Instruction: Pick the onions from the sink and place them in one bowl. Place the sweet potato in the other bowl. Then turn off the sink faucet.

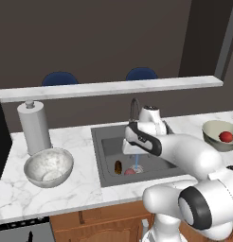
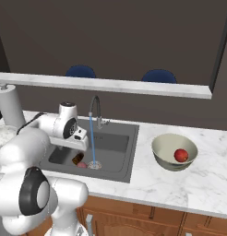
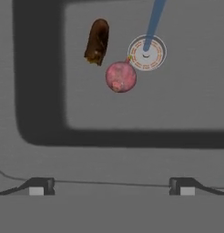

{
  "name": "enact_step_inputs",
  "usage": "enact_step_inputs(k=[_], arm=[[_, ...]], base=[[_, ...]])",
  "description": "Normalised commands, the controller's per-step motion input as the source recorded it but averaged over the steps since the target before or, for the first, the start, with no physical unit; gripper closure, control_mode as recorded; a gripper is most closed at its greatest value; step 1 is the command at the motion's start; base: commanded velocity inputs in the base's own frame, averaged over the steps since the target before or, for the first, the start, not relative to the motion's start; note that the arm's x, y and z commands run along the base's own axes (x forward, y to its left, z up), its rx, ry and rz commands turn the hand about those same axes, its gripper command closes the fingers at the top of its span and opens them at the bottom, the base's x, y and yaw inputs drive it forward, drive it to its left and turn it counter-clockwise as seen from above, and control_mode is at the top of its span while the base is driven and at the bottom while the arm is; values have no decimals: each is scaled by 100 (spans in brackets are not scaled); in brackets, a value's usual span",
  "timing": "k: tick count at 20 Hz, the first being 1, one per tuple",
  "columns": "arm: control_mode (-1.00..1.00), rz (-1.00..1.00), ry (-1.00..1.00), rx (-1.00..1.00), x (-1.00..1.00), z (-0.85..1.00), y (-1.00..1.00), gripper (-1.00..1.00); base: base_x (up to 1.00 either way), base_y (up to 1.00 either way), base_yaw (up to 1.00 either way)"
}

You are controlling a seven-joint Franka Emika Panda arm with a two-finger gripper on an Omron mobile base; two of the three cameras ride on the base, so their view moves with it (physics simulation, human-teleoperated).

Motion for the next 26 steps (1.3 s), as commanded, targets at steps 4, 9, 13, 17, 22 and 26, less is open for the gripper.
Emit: enact_step_inputs(k=[4,9,13,17,22,26], arm=[[-100,0,-5,0,7,-29,0,-100],[-100,0,-3,0,12,-30,0,-100],[-100,0,-1,0,17,-27,0,-100],[-100,0,-1,0,20,-25,0,-100],[-100,0,-1,0,26,-21,0,-100],[-100,0,-3,0,25,-19,0,-100]], base=[[0,0,0],[0,0,0],[0,0,0],[0,0,0],[0,0,0],[0,0,0]])
